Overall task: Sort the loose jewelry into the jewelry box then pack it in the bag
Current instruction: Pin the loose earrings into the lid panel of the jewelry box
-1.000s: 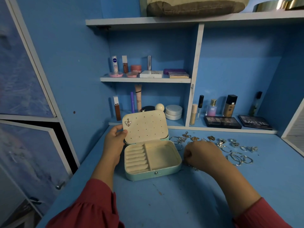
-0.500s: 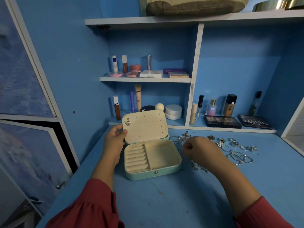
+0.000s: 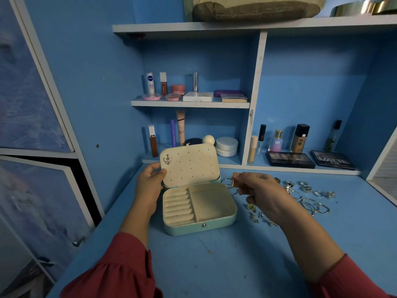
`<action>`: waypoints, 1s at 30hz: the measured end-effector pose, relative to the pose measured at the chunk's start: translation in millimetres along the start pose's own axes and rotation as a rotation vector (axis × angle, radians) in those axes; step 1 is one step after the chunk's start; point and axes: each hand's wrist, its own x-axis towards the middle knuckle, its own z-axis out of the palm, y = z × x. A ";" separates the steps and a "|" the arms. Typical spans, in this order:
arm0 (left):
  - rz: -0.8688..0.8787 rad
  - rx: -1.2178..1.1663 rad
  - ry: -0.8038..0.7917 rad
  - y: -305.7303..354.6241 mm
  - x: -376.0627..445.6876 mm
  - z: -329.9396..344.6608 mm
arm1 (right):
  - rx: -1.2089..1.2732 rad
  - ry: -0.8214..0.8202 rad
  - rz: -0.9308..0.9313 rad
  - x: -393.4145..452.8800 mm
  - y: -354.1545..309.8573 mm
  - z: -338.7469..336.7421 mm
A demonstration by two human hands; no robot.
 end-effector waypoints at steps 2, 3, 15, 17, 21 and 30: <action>-0.002 0.001 -0.001 0.1 0.1 0.0 | -0.014 0.012 -0.015 -0.2 0.9 1.2; -0.003 0.001 -0.002 0.1 0.1 -0.2 | -0.020 0.023 -0.027 -0.4 0.9 2.2; -0.074 -0.073 -0.057 1.8 2.8 -12.6 | -0.510 0.067 -0.317 26.9 -5.9 84.2; -0.067 -0.076 -0.083 3.5 1.1 -14.2 | -0.553 0.074 -0.364 35.6 -5.4 103.0; -0.064 -0.096 -0.119 5.5 -1.3 -14.8 | -0.634 0.096 -0.398 51.7 3.8 129.0; -0.069 -0.126 -0.088 8.6 -3.4 -14.0 | -0.697 0.176 -0.473 65.7 21.8 138.6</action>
